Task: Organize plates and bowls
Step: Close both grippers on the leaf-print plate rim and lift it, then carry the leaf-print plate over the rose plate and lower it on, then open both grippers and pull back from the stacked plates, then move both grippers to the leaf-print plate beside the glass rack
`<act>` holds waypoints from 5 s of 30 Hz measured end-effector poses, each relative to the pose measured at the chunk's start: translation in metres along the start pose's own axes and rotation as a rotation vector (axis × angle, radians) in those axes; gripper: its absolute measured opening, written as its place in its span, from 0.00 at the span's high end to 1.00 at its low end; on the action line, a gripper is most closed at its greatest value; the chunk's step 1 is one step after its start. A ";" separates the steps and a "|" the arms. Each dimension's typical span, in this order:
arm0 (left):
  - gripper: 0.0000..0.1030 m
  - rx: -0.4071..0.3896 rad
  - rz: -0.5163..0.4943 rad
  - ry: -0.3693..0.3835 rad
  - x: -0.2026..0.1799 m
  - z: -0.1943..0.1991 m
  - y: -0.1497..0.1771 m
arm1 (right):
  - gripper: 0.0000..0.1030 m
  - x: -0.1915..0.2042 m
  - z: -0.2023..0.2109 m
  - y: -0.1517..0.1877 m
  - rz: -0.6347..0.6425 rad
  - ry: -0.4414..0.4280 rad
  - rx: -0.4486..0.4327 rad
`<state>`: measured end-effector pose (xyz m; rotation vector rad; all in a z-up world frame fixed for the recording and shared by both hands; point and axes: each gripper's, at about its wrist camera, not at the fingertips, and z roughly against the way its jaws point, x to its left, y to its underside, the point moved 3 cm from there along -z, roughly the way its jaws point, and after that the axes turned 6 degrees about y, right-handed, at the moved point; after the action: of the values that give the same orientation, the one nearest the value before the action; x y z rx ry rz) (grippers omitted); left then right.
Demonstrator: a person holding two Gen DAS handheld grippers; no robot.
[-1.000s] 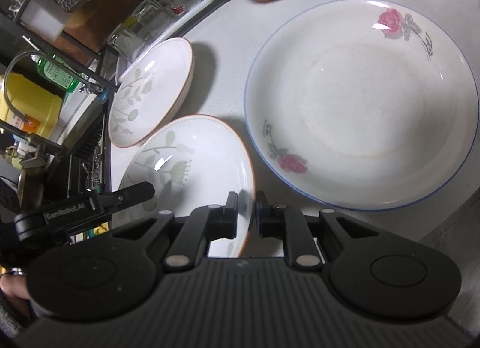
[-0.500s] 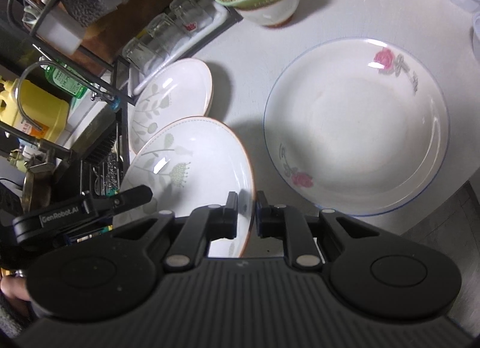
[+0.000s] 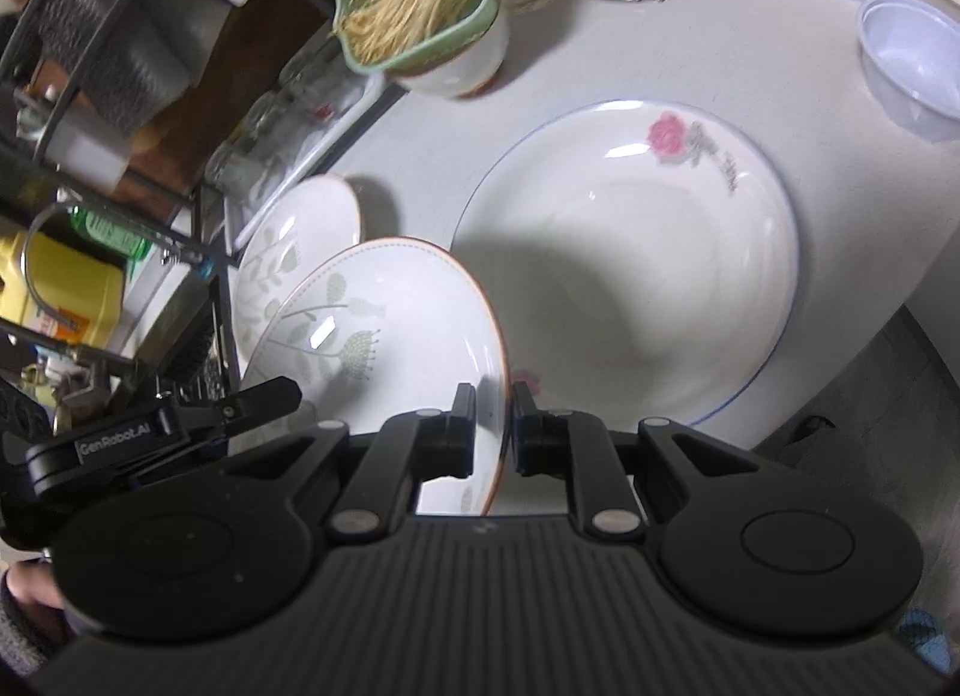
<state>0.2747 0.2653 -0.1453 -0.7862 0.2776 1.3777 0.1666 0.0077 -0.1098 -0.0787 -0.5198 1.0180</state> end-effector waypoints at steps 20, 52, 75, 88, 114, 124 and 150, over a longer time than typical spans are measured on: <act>0.50 -0.096 0.082 -0.052 -0.073 -0.082 -0.034 | 0.86 -0.069 -0.022 -0.103 0.156 -0.023 0.061; 0.50 -0.096 0.200 -0.309 -0.087 -0.130 0.005 | 0.81 -0.083 -0.082 -0.126 0.434 -0.045 0.246; 0.48 -0.198 0.419 -0.359 -0.102 -0.092 0.016 | 0.83 -0.075 -0.069 -0.137 0.526 -0.024 0.275; 0.48 -0.366 0.375 -0.407 -0.169 -0.038 0.037 | 0.83 -0.059 -0.001 -0.159 0.619 -0.135 0.166; 0.37 -0.611 0.296 -0.569 -0.236 -0.009 0.116 | 0.83 -0.053 0.084 -0.110 0.871 -0.390 -0.086; 0.34 -0.599 0.290 -0.586 -0.222 -0.015 0.140 | 0.83 -0.061 0.075 -0.074 0.906 -0.398 -0.045; 0.34 -0.533 0.131 -0.463 -0.122 0.053 0.067 | 0.53 0.014 0.064 -0.053 0.701 -0.320 -0.179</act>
<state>0.1719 0.2050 -0.0555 -0.8597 -0.4237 1.7409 0.1857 -0.0200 -0.0326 -0.2738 -0.9091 1.6804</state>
